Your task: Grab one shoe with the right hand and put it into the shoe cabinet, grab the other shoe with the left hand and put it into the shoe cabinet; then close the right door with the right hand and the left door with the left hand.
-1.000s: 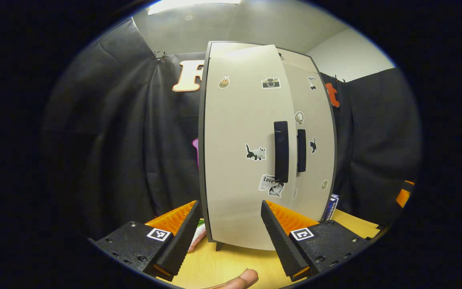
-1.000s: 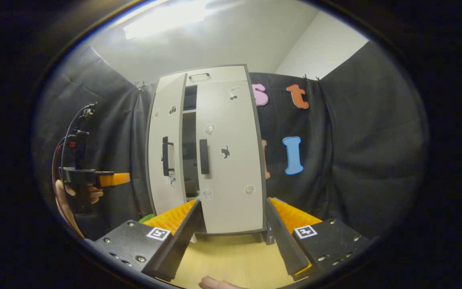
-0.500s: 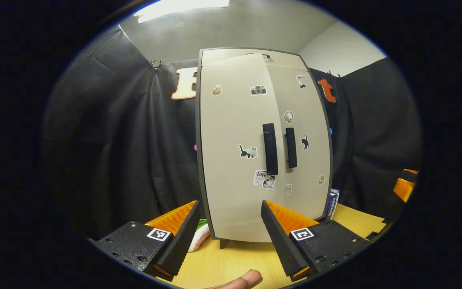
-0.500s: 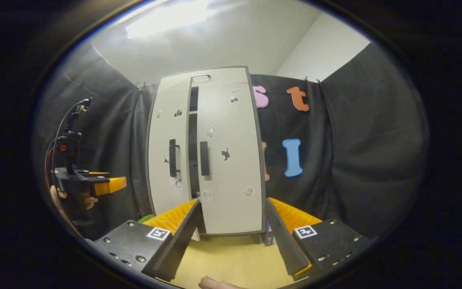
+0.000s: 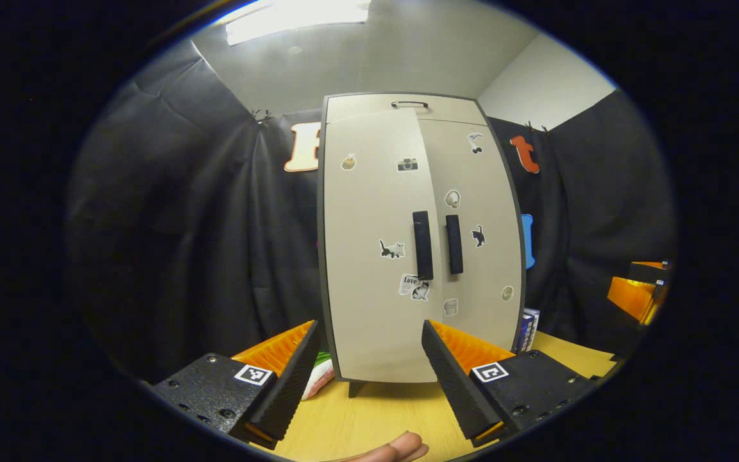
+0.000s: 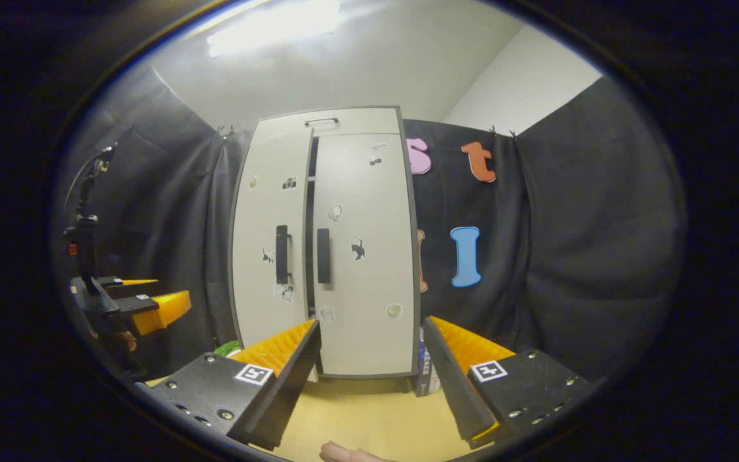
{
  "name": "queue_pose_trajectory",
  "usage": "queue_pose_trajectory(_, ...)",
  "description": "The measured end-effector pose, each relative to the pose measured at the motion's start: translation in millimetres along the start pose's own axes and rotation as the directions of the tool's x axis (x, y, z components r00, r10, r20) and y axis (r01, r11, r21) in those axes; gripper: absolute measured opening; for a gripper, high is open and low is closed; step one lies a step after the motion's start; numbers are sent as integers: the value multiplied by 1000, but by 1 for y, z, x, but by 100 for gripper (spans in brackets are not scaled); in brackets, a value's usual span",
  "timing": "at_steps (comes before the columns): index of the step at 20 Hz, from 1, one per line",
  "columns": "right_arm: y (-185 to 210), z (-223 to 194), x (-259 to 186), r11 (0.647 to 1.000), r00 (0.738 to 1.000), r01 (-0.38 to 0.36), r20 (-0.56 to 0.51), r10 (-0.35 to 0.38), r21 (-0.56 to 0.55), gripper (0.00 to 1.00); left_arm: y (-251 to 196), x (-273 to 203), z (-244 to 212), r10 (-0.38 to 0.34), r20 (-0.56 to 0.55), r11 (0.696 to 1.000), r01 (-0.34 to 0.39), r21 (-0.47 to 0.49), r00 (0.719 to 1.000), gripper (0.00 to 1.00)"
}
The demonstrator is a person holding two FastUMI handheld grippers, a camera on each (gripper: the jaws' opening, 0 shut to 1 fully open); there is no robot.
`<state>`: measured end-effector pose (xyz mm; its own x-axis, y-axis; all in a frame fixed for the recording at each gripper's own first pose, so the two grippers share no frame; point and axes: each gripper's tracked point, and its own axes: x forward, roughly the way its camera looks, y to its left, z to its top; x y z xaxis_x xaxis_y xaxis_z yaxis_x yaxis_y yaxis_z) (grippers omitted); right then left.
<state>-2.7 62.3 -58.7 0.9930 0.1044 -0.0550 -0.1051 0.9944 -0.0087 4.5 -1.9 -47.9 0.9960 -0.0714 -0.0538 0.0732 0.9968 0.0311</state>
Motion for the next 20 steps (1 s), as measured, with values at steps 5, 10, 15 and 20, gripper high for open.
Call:
queue_pose_trajectory(5, 13, -2, -5, 999, 1000, -28, -3, 28, -42, 96, -10, -18, -16, 10, -27, 996, -13, -93, 1000, 97)
queue_pose_trajectory(10, 12, 19, -17, 999, 998, -41, 43, 42, -35, 94, -8, -25, 2, 16, 14, 996, -14, -87, 1000, 96)
queue_pose_trajectory(15, 0, 33, -26, 1000, 996, -23, 87, 24, -10, 96, -13, -29, 0, -10, 15, 995, 11, -104, 1000, 95)
queue_pose_trajectory(20, 2, 21, -28, 999, 997, -39, 71, 41, -24, 94, -17, -32, -2, -17, 16, 994, 18, -111, 1000, 96)
